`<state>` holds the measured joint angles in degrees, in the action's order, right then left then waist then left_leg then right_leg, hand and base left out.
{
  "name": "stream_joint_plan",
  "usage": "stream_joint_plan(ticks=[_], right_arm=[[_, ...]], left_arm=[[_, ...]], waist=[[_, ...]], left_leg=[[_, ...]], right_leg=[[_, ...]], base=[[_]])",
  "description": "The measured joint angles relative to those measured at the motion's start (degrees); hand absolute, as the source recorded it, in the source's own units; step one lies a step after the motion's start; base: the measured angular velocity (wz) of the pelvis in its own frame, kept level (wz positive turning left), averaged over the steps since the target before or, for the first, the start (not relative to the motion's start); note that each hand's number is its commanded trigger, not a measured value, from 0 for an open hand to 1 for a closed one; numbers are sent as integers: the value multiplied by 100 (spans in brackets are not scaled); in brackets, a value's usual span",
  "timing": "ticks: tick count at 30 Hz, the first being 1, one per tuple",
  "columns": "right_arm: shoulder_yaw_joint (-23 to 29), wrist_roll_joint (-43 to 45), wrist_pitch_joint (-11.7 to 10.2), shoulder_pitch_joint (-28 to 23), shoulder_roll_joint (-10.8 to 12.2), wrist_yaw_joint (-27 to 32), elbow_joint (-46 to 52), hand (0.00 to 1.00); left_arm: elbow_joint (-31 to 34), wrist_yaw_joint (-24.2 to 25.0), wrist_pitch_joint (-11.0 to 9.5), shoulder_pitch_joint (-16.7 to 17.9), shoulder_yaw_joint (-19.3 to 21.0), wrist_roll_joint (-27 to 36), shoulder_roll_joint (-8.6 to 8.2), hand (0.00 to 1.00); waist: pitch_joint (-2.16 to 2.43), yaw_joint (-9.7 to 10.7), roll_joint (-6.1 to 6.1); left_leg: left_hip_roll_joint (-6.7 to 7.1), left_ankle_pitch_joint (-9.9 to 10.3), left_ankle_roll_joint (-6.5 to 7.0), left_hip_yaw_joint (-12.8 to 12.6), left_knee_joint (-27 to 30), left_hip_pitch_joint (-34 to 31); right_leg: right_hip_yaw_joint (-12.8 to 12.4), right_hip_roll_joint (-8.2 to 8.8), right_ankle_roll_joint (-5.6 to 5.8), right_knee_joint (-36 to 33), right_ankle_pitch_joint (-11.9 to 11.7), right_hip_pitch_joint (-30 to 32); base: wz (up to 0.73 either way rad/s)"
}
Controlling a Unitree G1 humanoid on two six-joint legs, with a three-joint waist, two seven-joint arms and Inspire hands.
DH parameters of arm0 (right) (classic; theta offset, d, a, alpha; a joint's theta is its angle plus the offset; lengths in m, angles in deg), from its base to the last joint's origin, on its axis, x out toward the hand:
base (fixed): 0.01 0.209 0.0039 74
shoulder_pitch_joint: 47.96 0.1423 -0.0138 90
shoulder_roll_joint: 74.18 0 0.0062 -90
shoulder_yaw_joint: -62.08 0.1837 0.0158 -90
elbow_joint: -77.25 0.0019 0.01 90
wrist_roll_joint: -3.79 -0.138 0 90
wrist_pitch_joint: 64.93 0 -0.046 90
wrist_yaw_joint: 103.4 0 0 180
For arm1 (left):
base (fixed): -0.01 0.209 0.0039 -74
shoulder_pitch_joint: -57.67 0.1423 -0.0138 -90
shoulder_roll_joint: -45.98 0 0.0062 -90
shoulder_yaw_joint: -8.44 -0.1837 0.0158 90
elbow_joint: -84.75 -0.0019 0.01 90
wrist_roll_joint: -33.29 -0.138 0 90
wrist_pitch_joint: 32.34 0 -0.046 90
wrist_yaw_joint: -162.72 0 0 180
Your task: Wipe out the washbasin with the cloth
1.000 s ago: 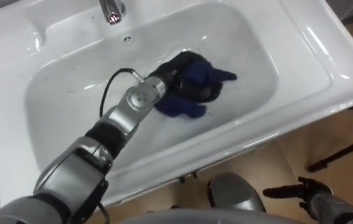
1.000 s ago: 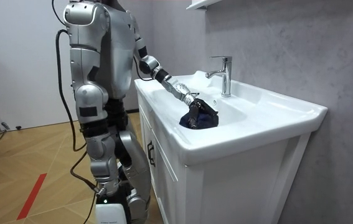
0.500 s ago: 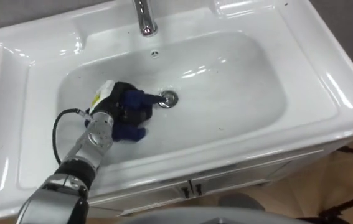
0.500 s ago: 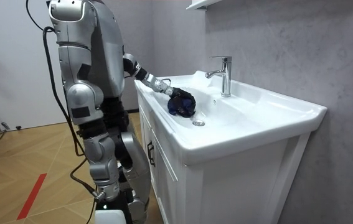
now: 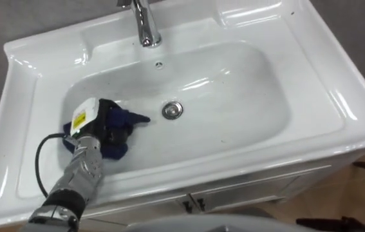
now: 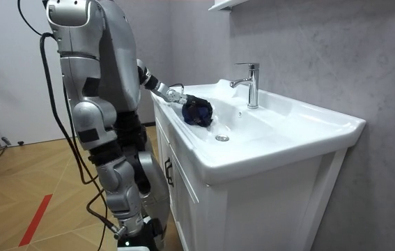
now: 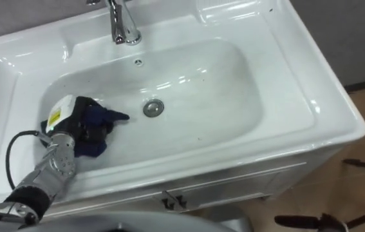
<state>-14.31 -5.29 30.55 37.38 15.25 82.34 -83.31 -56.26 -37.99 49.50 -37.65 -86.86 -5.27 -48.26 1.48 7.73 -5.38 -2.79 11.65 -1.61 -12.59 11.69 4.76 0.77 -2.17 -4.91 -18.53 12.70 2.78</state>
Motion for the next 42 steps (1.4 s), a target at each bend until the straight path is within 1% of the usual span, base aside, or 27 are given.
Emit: stream_joint_plan(ticks=[4,5,6,8,9,11,12,14,15,16,17,19,21,22,23,25,26,28,31,36,38,42], right_arm=[[-5,-9,-165,7,131,79,20,0],[-89,-58,-217,4,147,88,21,0],[-143,-97,-241,7,157,89,26,0],[-169,-189,-380,30,239,43,40,0],[-169,-212,-420,32,244,35,41,0],[-184,-295,-539,37,249,34,36,0],[-222,-319,-562,39,251,36,34,0],[-353,-319,-652,72,292,31,-66,0],[-408,-323,-661,54,303,29,-75,0],[-430,-324,-662,36,303,26,-75,0],[-462,-317,-662,5,307,6,-80,0],[-467,-312,-661,-23,328,-58,-124,0],[-518,-321,-659,-90,333,-112,-122,0],[-534,-321,-657,-110,333,-148,-116,0],[-547,-321,-656,-123,333,-162,-116,0],[-549,-321,-655,-151,329,-163,-107,0],[-550,-321,-647,-164,329,-163,-100,0],[-549,-315,-597,-167,325,-160,-96,0],[-549,-305,-586,-176,322,-162,-47,0],[-548,-130,-581,-210,318,-201,-47,0],[-546,-74,-536,-240,319,-231,-52,0],[-545,-75,-526,-251,322,-230,-77,0]], left_arm=[[307,-10,31,134,-6,-168,0,100],[391,-11,31,149,-29,-169,-1,100],[436,-12,31,150,-30,-167,0,100],[808,-22,77,206,-10,-167,9,100],[905,-32,80,220,-9,-168,21,100],[1190,-247,55,220,-3,-167,118,100],[1261,-317,52,222,13,-166,145,100],[1700,-579,70,274,96,-165,267,100],[1957,-719,74,297,121,-168,329,100],[2071,-782,73,316,143,-169,346,100],[2289,-907,72,368,245,-185,349,100],[2582,-1060,77,453,452,-210,350,100],[2835,-1203,96,552,624,-209,369,100],[3039,-1282,138,664,740,-209,403,100],[3200,-1370,185,763,780,-206,485,100],[3377,-1439,215,823,799,-206,560,100],[3477,-1508,230,839,801,-206,562,100],[3602,-1550,243,885,804,-203,562,100],[3621,-1640,244,906,804,-200,566,100],[3620,-1673,241,907,866,-215,567,100],[3620,-1741,238,922,1015,-224,568,100],[3596,-1837,251,946,1313,-223,568,100]], waist=[[-23,5,44],[-30,3,57],[-39,-3,71],[-84,-26,137],[-92,-39,148],[-109,-39,159],[-98,-42,142],[-131,-49,188],[-146,-77,188],[-147,-91,188],[-145,-153,179],[-143,-165,170],[-131,-185,150],[-131,-193,132],[-129,-191,120],[-130,-191,100],[-139,-198,86],[-159,-199,71],[-161,-194,57],[-160,-212,54],[-157,-258,48],[-150,-346,42]], left_leg=[[-12,-5,-8,152,-32,99],[-12,-5,-9,231,-25,96],[-12,-4,-9,251,-26,93],[-9,-4,-10,425,-23,40],[-8,-4,-10,475,-16,17],[9,-3,-11,581,6,-58],[11,-3,-11,616,6,-64],[13,-3,-11,639,5,-67],[15,-3,-11,648,1,-59],[18,-3,-11,650,-6,-49],[21,-3,-11,653,-19,-22],[24,-2,-11,665,-24,4],[26,-2,-12,664,-33,6],[26,-2,-12,667,-32,10],[27,-2,-12,667,-33,19],[26,-1,-12,676,-34,25],[27,-1,-12,684,-40,43],[32,0,-12,703,-47,88],[48,0,-12,800,-42,84],[53,0,-12,797,-31,117],[53,0,-12,796,-32,155],[55,-1,-12,808,-32,171]], right_leg=[[137,-4,-26,126,3,-201],[190,0,-28,192,0,-250],[203,3,-28,195,1,-256],[268,-4,-34,265,0,-272],[284,-5,-33,284,-3,-272],[412,27,-31,326,-2,-275],[423,27,-32,343,-3,-288],[459,27,-32,390,-3,-334],[482,30,-32,410,-3,-369],[485,31,-32,414,-3,-386],[474,32,-31,456,-3,-409],[516,33,-27,520,-9,-492],[540,35,-28,572,-11,-532],[540,35,-28,590,-11,-572],[551,36,-29,591,-11,-585],[577,41,-29,590,-11,-603],[583,47,-29,590,-11,-628],[599,53,-28,595,-11,-676],[601,60,-25,606,-8,-679],[564,60,-9,598,3,-648],[540,58,-6,567,4,-652],[575,62,-4,548,4,-671]], base=[[18],[24],[27],[25],[25],[25],[18],[12],[10],[0],[-6],[4],[8],[0],[0],[7],[10],[4],[0],[-2],[-5],[4]])
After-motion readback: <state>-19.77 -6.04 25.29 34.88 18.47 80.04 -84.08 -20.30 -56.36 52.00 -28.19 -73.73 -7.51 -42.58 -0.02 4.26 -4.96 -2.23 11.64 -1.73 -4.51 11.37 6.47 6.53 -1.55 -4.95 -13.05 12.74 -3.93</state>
